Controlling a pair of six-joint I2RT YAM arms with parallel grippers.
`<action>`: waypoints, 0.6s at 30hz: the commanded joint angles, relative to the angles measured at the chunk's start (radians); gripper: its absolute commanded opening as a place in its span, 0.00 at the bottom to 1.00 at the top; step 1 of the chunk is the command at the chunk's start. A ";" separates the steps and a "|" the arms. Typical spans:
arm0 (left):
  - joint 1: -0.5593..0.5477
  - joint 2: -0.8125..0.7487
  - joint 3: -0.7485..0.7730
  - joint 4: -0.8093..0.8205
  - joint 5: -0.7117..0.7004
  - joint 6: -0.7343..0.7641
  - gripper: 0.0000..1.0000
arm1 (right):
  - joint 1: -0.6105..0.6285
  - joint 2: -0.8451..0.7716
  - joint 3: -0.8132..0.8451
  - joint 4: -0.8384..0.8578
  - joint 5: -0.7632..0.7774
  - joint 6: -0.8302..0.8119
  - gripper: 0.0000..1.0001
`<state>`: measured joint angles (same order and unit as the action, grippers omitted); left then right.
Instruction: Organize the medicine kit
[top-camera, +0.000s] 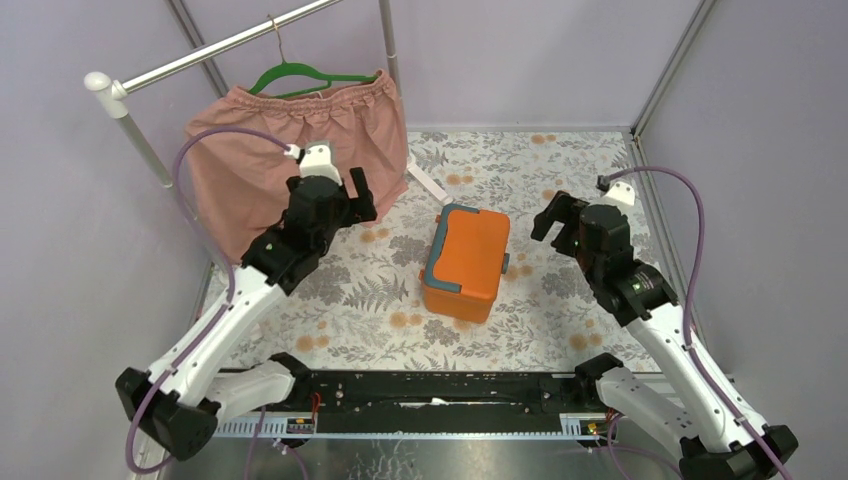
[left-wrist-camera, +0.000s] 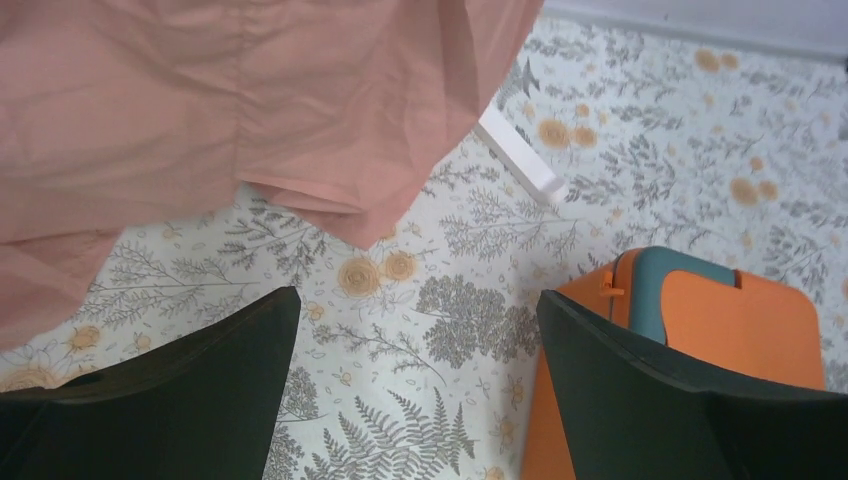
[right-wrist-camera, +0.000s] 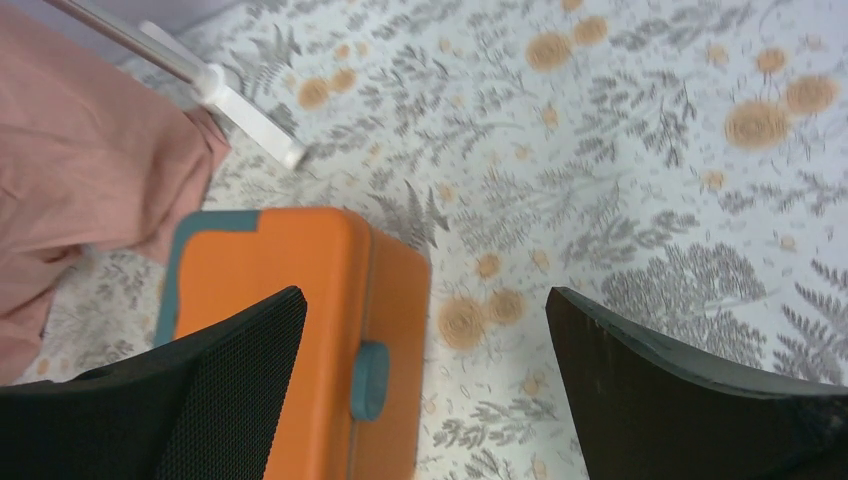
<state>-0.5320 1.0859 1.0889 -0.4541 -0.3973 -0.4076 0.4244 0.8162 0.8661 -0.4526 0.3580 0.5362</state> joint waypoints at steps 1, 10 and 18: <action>0.000 -0.088 -0.068 0.131 -0.091 0.038 0.98 | -0.003 0.004 0.084 0.130 0.020 -0.102 1.00; 0.000 -0.233 -0.160 0.208 -0.266 0.028 0.99 | -0.003 -0.071 0.065 0.280 -0.031 -0.204 1.00; 0.000 -0.245 -0.165 0.171 -0.398 0.015 0.99 | -0.003 -0.153 0.000 0.290 0.072 -0.228 1.00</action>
<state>-0.5320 0.8463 0.9386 -0.3237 -0.6895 -0.3859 0.4244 0.6876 0.8707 -0.1745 0.3382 0.3340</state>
